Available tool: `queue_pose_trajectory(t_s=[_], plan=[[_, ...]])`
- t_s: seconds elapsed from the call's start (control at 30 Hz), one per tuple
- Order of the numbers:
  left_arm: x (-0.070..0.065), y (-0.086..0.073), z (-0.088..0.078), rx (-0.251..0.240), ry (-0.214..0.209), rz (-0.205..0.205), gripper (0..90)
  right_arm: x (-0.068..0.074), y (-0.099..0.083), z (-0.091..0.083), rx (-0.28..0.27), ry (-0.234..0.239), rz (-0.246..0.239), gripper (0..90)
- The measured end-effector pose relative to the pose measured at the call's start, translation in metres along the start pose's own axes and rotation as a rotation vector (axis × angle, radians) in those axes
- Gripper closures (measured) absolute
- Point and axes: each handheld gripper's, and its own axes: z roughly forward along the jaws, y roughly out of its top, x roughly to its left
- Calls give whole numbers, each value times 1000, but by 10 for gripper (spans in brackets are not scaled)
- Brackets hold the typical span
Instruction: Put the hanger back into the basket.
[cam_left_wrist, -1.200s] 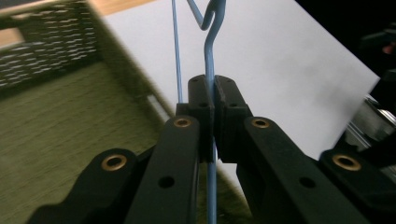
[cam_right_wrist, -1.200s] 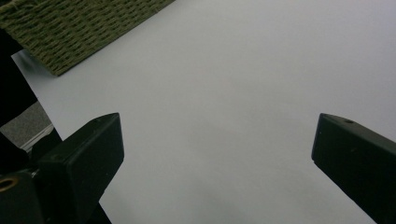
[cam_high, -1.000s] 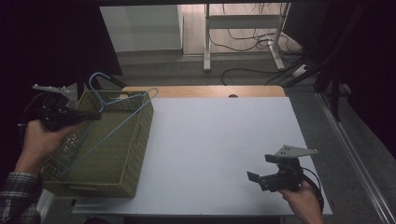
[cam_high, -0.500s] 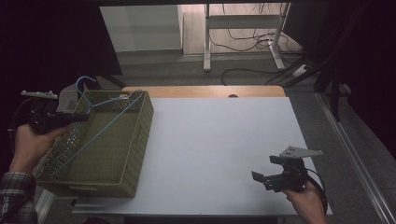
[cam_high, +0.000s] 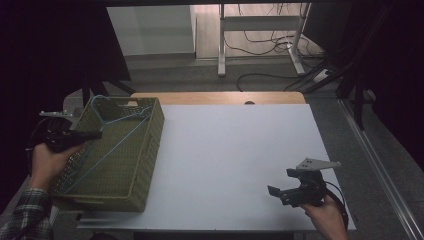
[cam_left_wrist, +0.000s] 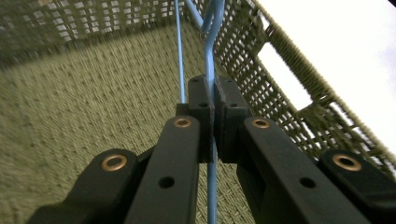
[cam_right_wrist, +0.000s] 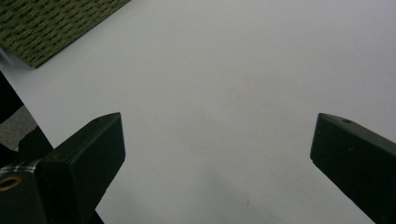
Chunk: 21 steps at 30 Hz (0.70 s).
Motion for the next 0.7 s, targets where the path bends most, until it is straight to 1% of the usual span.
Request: queue_pose_trajectory(t_s=[0.07, 0.17, 0.2, 0.27, 0.33, 0.4, 0.43, 0.47, 0.53, 0.6, 0.63, 0.7], plan=[[2, -4, 6, 8, -1, -10, 874, 0, 0, 1, 1, 1, -3, 29], [6, -12, 14, 33, 19, -23, 874, 0, -1, 2, 5, -1, -8, 29], [8, -15, 16, 41, 30, -31, 873, 0, -1, 2, 6, -1, -10, 29], [12, -20, 20, 46, 38, -58, 872, 0, -2, 3, 7, -1, -11, 29], [14, -24, 22, 65, 79, -67, 870, 0, -2, 3, 7, -4, -11, 29], [15, -27, 23, 82, 108, -74, 864, 0, -2, 4, 11, -2, -12, 29], [15, -28, 23, 83, 128, -70, 859, 0, -3, 5, 13, -1, -12, 29], [13, -28, 22, 72, 144, -67, 844, 0, -3, 5, 13, -2, -14, 29], [10, -26, 17, 41, 180, -73, 711, 0, -3, 5, 13, -4, -15, 29], [4, -24, 11, 16, 205, -67, 644, 0, -3, 5, 11, -6, -17, 29], [1, -23, 8, 0, 207, -66, 584, 1, -3, 4, 7, -6, -19, 29], [-9, -21, 3, -37, 206, -55, 511, 1, -3, 3, 0, -8, -22, 29]])
